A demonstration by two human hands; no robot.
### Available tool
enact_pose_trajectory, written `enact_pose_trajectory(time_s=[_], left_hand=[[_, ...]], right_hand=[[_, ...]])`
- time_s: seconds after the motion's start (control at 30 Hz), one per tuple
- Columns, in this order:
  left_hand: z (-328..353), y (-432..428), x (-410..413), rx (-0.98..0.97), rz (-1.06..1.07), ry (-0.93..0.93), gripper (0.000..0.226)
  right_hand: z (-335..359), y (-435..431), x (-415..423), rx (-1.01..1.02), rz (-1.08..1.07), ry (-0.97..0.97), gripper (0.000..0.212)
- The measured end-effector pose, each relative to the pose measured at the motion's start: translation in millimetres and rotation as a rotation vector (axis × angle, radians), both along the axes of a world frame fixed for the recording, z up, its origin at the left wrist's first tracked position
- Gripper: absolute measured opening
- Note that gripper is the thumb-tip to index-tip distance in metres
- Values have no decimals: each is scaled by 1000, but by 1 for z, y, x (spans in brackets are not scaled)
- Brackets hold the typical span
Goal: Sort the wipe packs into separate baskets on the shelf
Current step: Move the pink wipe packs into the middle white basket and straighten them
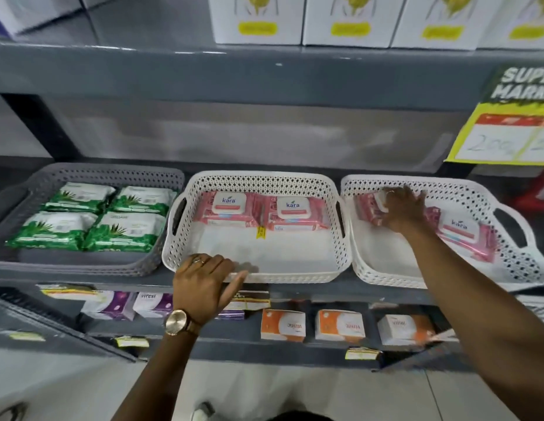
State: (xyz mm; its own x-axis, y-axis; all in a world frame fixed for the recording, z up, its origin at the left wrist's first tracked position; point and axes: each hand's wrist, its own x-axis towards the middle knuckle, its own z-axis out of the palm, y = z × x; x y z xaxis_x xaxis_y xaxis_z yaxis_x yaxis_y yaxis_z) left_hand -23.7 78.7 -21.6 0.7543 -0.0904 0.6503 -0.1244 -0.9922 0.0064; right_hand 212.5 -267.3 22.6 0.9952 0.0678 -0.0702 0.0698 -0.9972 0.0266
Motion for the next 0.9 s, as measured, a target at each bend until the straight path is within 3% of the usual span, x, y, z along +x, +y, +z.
enact_pose_trajectory(time_s=[0.13,0.27,0.37,0.47,0.6,0.77,0.9], left_hand=[[1,-1,0,-8,-5,3,45],[3,1,-1,9,-25,-15,46],[3,1,-1,9,-27,-22,48],[4,2,0,6,-41,3,50],[7,12,-2,33,-108,46,50],[9,18,-6,79,-132,87,39],[9,17,-7,56,-111,77,33]], right_hand=[[4,-7,-3,-67,53,-113,77],[23,-7,-24,12,-66,-204,75],[41,1,-47,236,-114,-352,69],[57,29,-74,534,-82,-444,88],[64,104,-96,690,109,-337,96],[35,206,-118,565,377,-83,98],[10,248,-126,468,489,-10,96]])
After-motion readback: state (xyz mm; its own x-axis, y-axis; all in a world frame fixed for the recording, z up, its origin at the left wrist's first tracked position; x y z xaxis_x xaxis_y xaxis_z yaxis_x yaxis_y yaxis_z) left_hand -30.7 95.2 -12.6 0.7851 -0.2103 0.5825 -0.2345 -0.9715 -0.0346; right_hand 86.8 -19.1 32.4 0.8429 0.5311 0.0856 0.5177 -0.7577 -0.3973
